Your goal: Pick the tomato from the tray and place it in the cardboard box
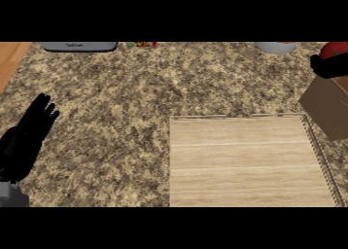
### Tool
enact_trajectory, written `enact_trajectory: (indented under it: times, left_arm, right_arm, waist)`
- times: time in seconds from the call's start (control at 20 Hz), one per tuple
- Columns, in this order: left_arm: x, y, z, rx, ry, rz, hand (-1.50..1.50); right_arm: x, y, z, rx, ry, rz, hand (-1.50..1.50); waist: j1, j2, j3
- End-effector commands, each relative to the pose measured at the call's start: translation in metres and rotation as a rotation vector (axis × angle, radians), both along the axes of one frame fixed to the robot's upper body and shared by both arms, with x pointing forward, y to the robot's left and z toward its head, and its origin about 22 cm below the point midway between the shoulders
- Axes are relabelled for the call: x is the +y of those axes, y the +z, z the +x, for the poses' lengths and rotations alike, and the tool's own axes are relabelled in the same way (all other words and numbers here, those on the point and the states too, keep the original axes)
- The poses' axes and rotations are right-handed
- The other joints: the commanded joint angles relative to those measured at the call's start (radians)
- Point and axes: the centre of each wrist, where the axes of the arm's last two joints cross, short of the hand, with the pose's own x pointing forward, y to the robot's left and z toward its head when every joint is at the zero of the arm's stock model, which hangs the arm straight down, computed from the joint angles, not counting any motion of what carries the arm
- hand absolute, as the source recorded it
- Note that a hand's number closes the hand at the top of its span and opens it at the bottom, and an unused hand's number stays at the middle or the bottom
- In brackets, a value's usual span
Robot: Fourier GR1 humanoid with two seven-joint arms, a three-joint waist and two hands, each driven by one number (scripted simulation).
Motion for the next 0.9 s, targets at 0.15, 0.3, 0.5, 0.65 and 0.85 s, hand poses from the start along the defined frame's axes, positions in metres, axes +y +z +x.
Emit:
enact_trajectory:
  times: [0.15,0.3,0.5,0.65,0.85]
  left_arm:
    - [-0.012,0.003,-0.001,-0.003,-0.011,-0.015,0.0]
    - [0.004,0.013,-0.003,0.007,-0.021,0.004,0.0]
    - [0.005,0.01,0.001,-0.004,-0.003,-0.02,0.0]
    - [0.007,-0.004,-0.009,-0.004,-0.009,-0.006,0.0]
    - [0.014,-0.005,-0.002,0.003,0.018,0.009,0.0]
  right_arm:
    - [-0.072,-0.015,0.01,-0.013,0.007,-0.014,1.5]
    - [-0.068,-0.051,0.015,-0.006,0.038,-0.014,1.5]
    - [-0.1,-0.065,0.031,0.009,0.034,0.016,1.5]
    - [-0.095,-0.096,0.029,0.049,0.042,0.066,1.5]
    - [-0.124,-0.116,0.027,0.18,0.034,0.196,1.5]
  waist:
    - [0.002,0.002,0.001]
    - [0.002,0.001,0.001]
    - [0.006,0.002,0.001]
    - [0.004,0.001,0.0]
    - [0.002,0.002,0.0]
